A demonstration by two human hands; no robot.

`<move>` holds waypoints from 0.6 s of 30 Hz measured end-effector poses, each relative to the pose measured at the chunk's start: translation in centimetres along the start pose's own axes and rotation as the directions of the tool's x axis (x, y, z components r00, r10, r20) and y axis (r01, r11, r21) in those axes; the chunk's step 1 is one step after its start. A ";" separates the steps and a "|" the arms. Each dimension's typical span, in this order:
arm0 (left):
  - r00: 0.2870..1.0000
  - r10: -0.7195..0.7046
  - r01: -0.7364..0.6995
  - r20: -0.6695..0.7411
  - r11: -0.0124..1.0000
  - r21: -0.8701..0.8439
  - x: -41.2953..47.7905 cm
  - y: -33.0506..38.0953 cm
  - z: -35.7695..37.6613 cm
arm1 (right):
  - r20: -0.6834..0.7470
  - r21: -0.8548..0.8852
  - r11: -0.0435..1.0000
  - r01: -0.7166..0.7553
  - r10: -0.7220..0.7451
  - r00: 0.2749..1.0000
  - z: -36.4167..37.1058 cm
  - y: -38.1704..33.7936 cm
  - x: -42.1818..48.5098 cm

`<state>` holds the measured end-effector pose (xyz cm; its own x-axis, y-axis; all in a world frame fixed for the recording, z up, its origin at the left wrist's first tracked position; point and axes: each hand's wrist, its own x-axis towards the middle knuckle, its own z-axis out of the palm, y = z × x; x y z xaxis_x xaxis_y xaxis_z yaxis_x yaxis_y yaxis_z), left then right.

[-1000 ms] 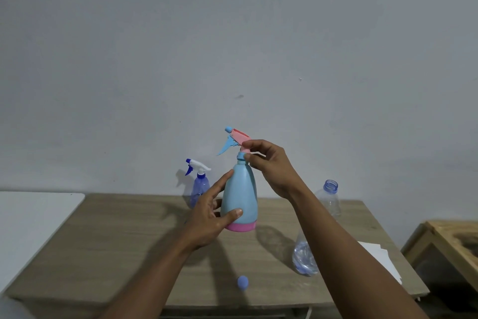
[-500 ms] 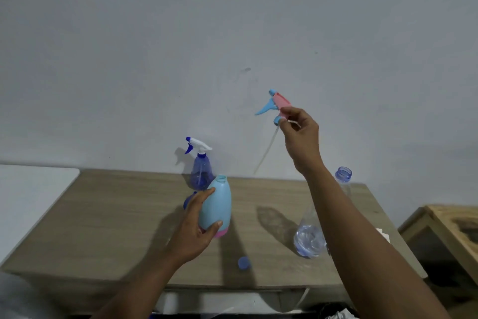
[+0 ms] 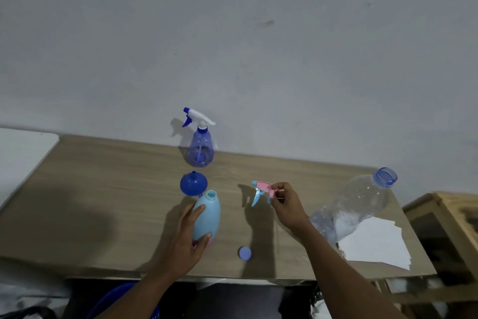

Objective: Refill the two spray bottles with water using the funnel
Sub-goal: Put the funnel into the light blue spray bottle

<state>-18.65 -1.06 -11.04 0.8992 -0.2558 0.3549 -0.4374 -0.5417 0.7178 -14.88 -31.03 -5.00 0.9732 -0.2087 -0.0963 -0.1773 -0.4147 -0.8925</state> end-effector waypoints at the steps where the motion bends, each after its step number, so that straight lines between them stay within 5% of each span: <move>1: 1.000 0.012 -0.012 -0.006 1.000 -0.013 0.0 -0.3 0.3 | 0.012 -0.002 0.999 -0.035 0.035 0.999 0.3 0.8 0.3; 10: 0.998 0.067 -0.068 -0.016 0.997 -0.039 -1.6 -3.2 1.0 | -0.066 0.025 0.961 -0.276 0.277 0.959 1.5 4.1 1.9; 18: 0.996 0.079 -0.080 0.039 0.997 0.014 -1.2 -3.6 0.4 | -0.038 -0.436 0.889 -0.138 0.135 0.990 1.4 3.4 1.9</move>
<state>-18.10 0.87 -14.34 0.8613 -0.3287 0.3875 -0.5078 -0.5305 0.6788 -13.44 -31.60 -8.79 0.9342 -0.2964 -0.1987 -0.3556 -0.7263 -0.5882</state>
